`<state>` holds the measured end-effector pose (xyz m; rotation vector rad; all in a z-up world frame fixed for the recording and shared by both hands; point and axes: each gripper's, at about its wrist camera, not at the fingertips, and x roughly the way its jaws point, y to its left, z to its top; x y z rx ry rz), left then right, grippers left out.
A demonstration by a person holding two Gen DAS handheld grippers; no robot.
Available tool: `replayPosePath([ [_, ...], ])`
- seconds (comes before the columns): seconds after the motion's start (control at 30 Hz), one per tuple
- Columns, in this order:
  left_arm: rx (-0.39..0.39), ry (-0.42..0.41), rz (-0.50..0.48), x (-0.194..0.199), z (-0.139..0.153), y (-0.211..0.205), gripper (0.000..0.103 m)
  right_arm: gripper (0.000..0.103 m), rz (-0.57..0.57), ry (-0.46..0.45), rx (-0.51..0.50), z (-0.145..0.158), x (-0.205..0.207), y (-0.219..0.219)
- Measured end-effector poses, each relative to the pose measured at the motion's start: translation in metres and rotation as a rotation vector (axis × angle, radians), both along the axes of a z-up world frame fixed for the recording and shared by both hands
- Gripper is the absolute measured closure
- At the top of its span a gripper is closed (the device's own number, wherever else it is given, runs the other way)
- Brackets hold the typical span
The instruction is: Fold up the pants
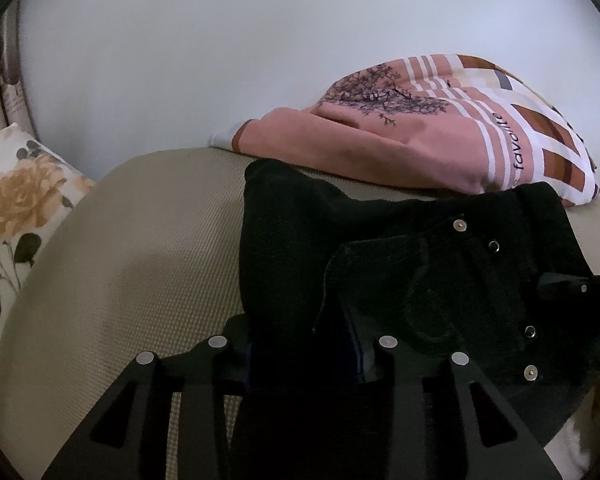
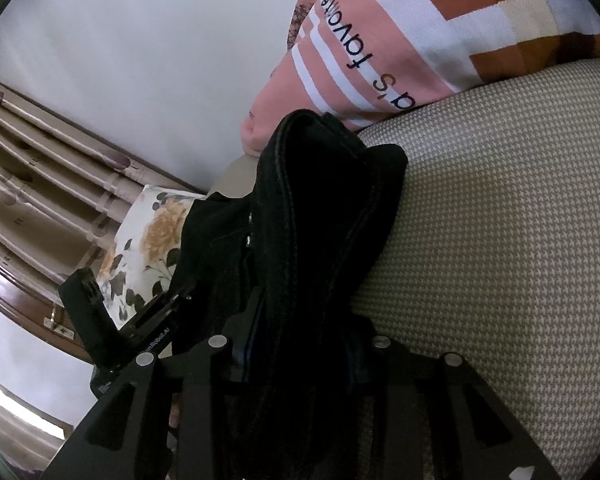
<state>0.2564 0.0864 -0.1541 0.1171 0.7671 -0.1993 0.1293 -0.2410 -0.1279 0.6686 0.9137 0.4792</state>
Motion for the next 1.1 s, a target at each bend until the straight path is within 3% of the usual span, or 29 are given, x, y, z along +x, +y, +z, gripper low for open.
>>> replayPosePath([
  [0.5,-0.038,0.004,0.036,0.001,-0.004,0.011,0.051,0.063,-0.042,-0.032,-0.138,0.005,0.000,0.022],
  [0.7,-0.011,-0.003,0.096,0.001,-0.004,0.014,0.029,0.057,-0.068,-0.046,-0.191,0.007,0.001,0.031],
  [0.9,-0.019,-0.018,0.151,-0.001,-0.002,0.022,0.020,0.046,-0.076,-0.067,-0.216,0.007,0.000,0.034],
  [1.03,-0.017,-0.054,0.189,-0.007,0.003,0.026,0.019,0.023,-0.107,-0.091,-0.222,0.011,-0.005,0.033],
  [1.1,-0.013,-0.082,0.194,-0.011,0.006,0.027,0.019,0.021,-0.156,-0.096,-0.260,0.015,-0.011,0.030],
])
